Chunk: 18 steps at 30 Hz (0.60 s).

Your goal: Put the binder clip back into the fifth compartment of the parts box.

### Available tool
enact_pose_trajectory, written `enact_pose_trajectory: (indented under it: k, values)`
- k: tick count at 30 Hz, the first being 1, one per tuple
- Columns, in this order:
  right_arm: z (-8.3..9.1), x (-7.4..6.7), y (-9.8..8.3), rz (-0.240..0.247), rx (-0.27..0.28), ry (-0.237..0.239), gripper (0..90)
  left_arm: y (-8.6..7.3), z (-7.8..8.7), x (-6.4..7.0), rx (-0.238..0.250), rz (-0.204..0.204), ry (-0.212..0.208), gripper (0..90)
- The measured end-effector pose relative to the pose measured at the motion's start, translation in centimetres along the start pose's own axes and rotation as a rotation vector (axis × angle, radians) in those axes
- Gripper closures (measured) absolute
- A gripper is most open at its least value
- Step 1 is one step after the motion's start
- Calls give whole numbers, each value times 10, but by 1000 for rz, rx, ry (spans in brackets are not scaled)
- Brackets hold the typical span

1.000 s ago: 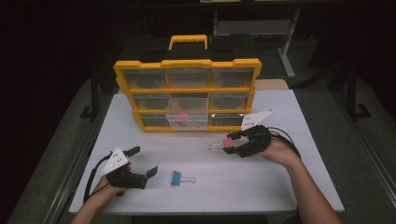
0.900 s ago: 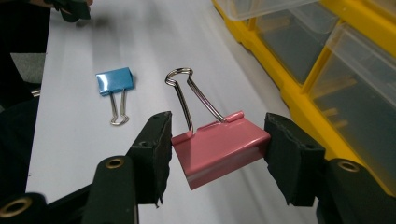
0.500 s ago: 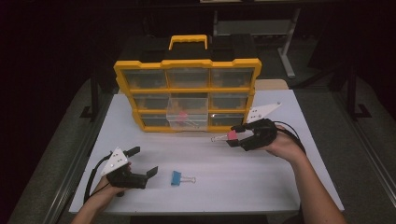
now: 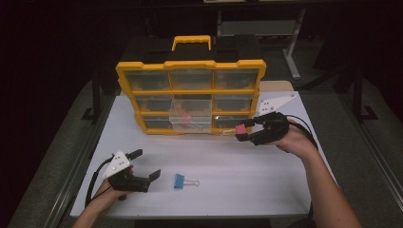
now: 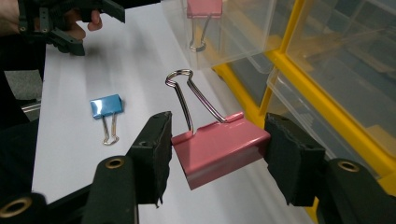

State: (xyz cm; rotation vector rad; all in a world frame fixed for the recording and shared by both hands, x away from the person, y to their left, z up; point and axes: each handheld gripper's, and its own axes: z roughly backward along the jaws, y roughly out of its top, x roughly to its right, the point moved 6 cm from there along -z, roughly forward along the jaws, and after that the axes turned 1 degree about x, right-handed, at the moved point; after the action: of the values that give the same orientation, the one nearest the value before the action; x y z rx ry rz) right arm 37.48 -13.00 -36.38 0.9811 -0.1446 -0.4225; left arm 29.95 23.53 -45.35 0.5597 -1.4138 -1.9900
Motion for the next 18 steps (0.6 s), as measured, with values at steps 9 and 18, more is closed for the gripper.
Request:
enact_pose_trajectory:
  k: [9, 18]
  values:
    - [11, 4, 13, 7, 14, -13, 423, 0, -1, -2, -3, 6, 13, 0]
    - [17, 7, 27, -4, 22, -30, 423, 0, 0, -3, -12, 21, 22, 0]
